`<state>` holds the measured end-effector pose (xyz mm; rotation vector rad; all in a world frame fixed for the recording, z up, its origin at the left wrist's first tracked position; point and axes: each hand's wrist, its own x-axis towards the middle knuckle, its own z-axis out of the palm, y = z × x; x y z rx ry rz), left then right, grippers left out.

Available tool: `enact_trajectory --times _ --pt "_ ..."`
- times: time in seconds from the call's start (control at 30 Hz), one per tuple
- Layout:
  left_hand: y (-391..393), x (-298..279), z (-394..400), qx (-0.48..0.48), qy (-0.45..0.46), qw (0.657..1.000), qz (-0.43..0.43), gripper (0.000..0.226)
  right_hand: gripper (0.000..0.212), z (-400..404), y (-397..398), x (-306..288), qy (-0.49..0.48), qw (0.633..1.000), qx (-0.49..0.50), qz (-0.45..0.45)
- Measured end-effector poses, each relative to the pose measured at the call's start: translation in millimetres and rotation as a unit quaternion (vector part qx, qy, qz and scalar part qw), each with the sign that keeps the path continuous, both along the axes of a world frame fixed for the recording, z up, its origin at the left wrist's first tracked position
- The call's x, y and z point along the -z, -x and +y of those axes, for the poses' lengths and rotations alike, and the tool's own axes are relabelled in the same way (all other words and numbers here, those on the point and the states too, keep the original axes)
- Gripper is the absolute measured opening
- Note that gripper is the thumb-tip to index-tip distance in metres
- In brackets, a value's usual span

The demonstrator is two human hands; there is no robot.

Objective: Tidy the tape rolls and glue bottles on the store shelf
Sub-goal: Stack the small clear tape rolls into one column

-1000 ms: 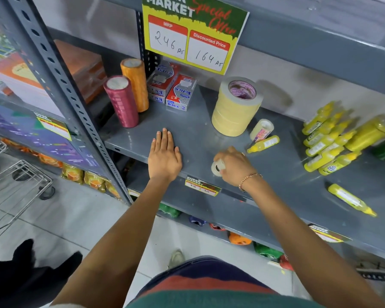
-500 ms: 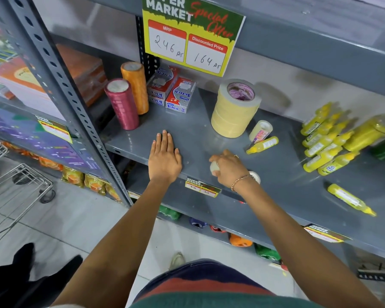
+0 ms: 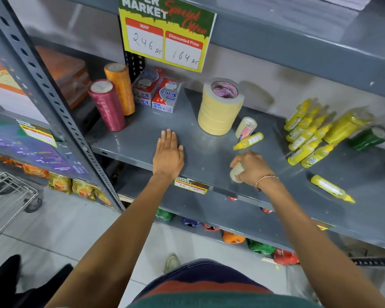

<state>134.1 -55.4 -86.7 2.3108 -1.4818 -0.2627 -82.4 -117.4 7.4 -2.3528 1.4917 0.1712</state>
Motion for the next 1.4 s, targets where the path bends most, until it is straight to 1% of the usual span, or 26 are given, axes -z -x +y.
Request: enact_trajectory --times 0.1,0.27,0.4,0.57,1.0,1.17,1.27,1.4 --pt "11.1 4.1 -3.9 0.054 -0.03 0.998 -0.022 0.059 0.032 5.1 0.3 8.4 0.001 1.0 -0.005 -0.001" --pt "8.0 10.0 -2.8 0.071 -0.063 0.994 -0.056 0.063 0.032 3.9 2.7 14.3 0.014 1.0 -0.002 0.0" --pt "8.1 11.9 -4.2 0.07 -0.068 0.993 -0.066 0.063 0.032 1.4 5.7 16.6 0.011 1.0 -0.01 0.011" --pt "8.6 13.1 -4.3 0.066 -0.065 0.993 -0.066 0.063 0.042 -1.6 6.5 17.0 -0.016 0.999 -0.01 0.03" --pt "9.7 13.5 -3.5 0.063 -0.055 0.995 -0.06 0.063 0.039 -10.6 10.8 22.4 -0.002 1.0 -0.008 0.018" --pt "9.3 14.5 -4.0 0.061 -0.05 0.995 -0.059 0.063 0.045 -8.8 11.3 26.3 -0.007 0.999 -0.022 0.035" --pt "9.8 15.5 -4.6 0.058 -0.047 0.996 -0.057 0.063 0.044 -11.8 11.0 25.4 -0.024 0.998 -0.028 0.05" --pt "9.1 17.1 -5.0 0.058 -0.04 0.996 -0.057 0.063 0.043 -37.3 17.1 6.0 -0.053 0.999 -0.003 0.006"
